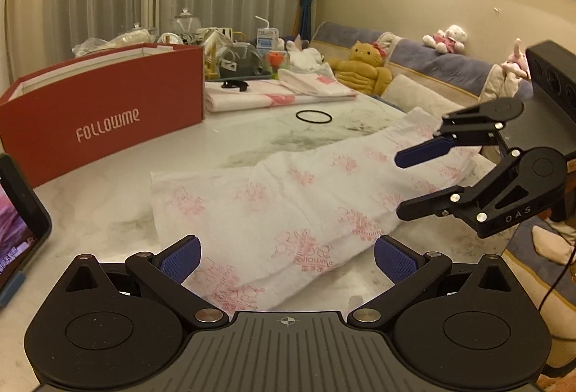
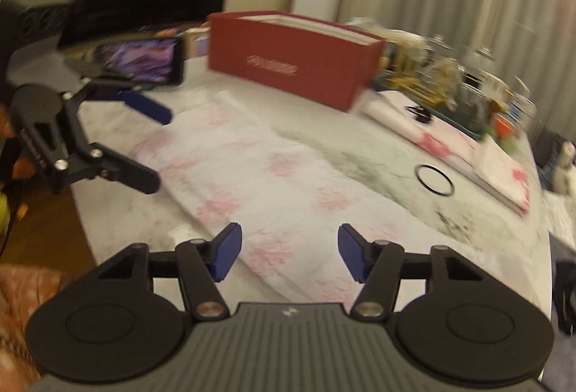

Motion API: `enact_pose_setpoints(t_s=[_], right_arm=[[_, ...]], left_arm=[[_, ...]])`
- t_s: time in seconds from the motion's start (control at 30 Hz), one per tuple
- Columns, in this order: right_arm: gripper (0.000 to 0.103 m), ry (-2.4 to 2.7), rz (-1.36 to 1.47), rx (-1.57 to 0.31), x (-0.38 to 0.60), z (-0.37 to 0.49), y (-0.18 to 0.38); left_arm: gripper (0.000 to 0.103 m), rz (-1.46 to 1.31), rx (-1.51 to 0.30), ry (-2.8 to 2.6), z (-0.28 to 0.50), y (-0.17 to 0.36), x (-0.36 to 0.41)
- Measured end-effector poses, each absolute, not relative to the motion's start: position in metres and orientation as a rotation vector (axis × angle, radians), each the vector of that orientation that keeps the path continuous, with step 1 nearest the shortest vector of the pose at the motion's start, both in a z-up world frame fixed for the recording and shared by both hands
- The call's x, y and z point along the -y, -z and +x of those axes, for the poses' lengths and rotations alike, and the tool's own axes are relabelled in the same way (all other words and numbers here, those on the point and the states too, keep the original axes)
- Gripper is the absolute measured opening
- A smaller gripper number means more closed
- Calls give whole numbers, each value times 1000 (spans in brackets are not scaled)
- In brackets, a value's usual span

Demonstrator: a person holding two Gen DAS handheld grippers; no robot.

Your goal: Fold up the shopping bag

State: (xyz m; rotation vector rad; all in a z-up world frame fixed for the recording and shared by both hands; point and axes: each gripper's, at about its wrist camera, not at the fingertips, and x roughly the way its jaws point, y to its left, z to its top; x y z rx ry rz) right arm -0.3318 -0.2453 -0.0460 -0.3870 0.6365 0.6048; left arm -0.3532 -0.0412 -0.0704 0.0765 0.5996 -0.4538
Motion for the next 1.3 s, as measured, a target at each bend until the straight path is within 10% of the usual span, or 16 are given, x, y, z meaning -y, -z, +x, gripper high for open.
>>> enact_pose_setpoints(t_s=[0.33, 0.43, 0.7, 0.83, 1.13, 1.3], right_arm=[[47, -753, -538, -710, 221, -306, 46], [0, -758, -482, -771, 217, -296, 46], [0, -666, -99, -765, 243, -292, 22], [43, -705, -273, -693, 238, -299, 16], [49, -784, -470, -774, 219, -274, 46], [1, -719, -227, -886, 240, -246, 47]], left_arm=[[103, 74, -634, 425, -346, 75, 50], [103, 75, -630, 424, -346, 74, 50], [103, 87, -586, 477, -353, 65, 52], [103, 98, -571, 530, -357, 61, 62], [103, 125, -549, 615, -368, 52, 71], [103, 117, -562, 617, -365, 55, 70]])
